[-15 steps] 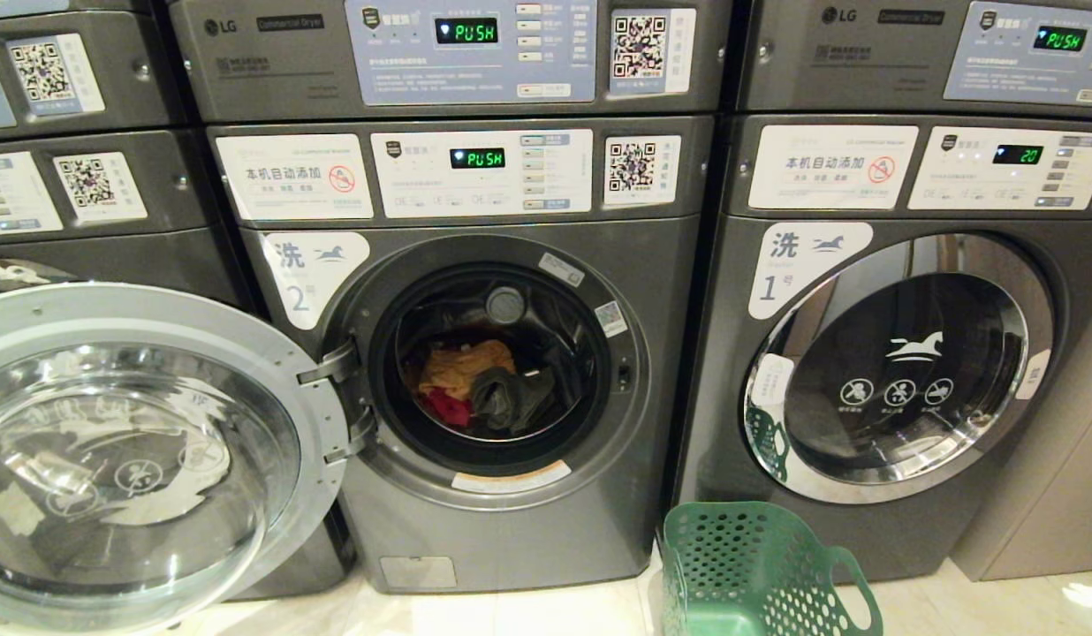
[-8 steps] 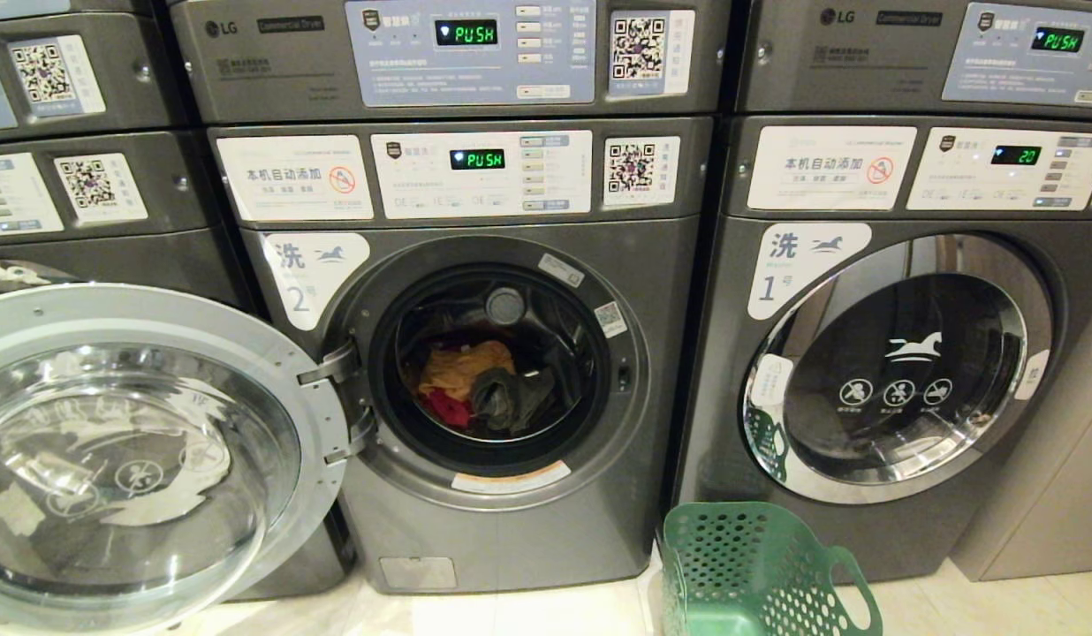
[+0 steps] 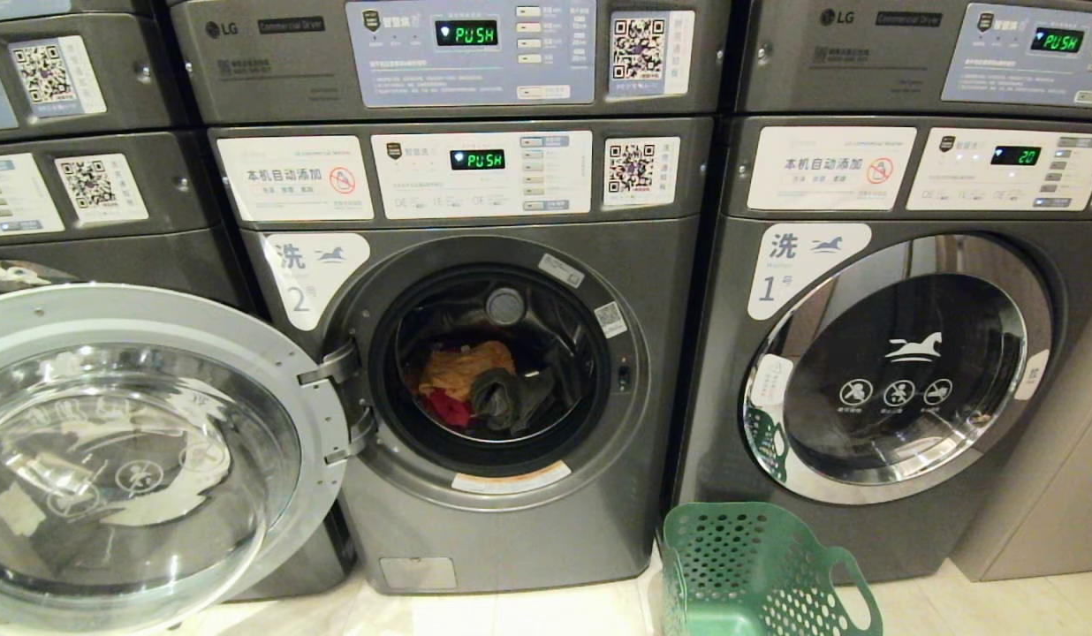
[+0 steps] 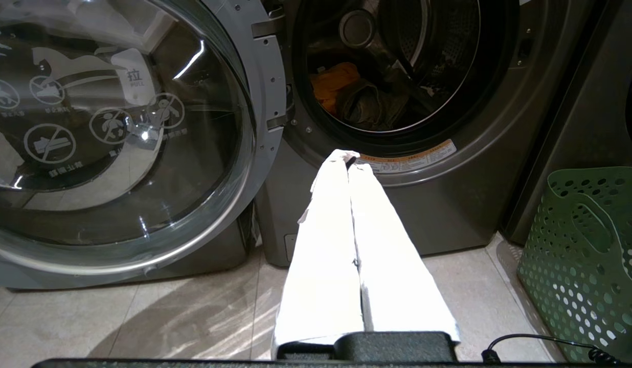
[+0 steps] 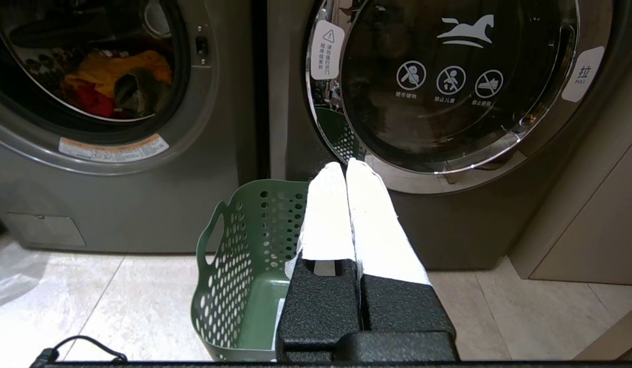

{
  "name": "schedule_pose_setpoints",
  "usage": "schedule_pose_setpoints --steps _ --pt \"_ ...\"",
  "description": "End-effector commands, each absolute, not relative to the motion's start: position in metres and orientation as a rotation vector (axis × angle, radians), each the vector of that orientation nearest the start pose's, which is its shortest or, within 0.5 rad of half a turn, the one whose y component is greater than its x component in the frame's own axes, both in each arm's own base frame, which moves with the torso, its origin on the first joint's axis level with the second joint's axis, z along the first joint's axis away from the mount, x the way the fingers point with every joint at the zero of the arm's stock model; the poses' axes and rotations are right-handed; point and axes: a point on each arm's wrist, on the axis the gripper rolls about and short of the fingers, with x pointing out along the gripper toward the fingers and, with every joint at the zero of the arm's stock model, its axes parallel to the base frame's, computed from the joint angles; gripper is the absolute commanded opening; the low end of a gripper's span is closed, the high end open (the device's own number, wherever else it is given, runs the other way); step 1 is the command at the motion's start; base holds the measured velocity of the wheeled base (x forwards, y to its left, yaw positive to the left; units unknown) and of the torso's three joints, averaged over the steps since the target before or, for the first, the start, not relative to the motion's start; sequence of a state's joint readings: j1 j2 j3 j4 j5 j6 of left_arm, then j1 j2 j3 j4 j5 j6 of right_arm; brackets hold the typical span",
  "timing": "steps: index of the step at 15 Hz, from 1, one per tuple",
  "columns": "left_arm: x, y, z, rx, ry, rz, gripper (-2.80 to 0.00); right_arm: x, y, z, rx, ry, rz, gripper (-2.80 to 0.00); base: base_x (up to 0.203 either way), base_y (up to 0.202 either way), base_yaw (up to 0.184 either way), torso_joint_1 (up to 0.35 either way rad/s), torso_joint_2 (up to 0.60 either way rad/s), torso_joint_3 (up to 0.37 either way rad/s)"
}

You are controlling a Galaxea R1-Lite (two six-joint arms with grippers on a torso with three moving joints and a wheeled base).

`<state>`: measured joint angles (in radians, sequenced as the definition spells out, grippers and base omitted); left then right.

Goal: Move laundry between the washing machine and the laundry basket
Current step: Pick a cloth and place it into the basket

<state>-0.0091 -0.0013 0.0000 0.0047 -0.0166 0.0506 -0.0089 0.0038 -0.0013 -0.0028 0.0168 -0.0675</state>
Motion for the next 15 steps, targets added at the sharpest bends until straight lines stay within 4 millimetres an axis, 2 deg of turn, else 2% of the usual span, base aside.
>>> schedule_pose_setpoints --steps 1,15 --pt "-0.0228 -0.0002 0.0750 0.051 0.004 -0.026 -2.80 -0.0227 0.0005 0.0752 -0.063 0.004 0.008 -2.80 0.000 0.000 0.000 0.000 0.00 0.000" --pt "-0.0228 -0.0003 0.0750 0.054 0.004 -0.031 -2.80 -0.0227 0.0002 0.0750 -0.060 0.006 -0.008 -2.80 0.000 0.000 0.000 0.000 0.00 0.000"
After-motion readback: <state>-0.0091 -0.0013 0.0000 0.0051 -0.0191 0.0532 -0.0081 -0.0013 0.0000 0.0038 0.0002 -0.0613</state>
